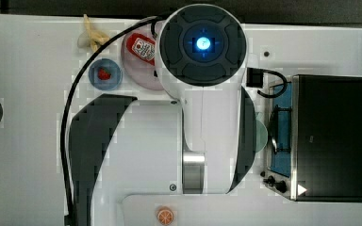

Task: Drag strainer right to left.

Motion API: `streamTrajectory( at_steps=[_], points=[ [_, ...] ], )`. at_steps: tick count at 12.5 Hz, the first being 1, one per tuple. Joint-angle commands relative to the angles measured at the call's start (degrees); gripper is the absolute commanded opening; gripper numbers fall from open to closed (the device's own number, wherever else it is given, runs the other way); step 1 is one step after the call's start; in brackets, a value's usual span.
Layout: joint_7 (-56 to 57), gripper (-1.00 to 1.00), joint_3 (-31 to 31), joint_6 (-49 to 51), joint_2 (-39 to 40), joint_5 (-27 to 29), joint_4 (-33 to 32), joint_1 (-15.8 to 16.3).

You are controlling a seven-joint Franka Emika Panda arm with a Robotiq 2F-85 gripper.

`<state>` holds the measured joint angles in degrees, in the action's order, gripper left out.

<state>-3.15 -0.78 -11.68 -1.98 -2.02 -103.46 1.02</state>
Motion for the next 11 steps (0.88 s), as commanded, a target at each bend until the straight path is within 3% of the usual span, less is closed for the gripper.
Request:
streamTrajectory(
  at_steps=[1,3,7,11],
  points=[
    [-5.7,0.6,-4.2,10.6,-32.5,-1.3,-22.3,-0.1],
    [-5.7,0.99,-4.2,10.5,-32.2,-1.3,-22.4,-0.1],
    [-6.3,1.0,-4.1,5.3,-28.2,-1.3,-24.6,0.0],
    [-11.7,1.0,-4.1,-9.4,-20.3,-1.3,-31.7,0.0]
  ],
)
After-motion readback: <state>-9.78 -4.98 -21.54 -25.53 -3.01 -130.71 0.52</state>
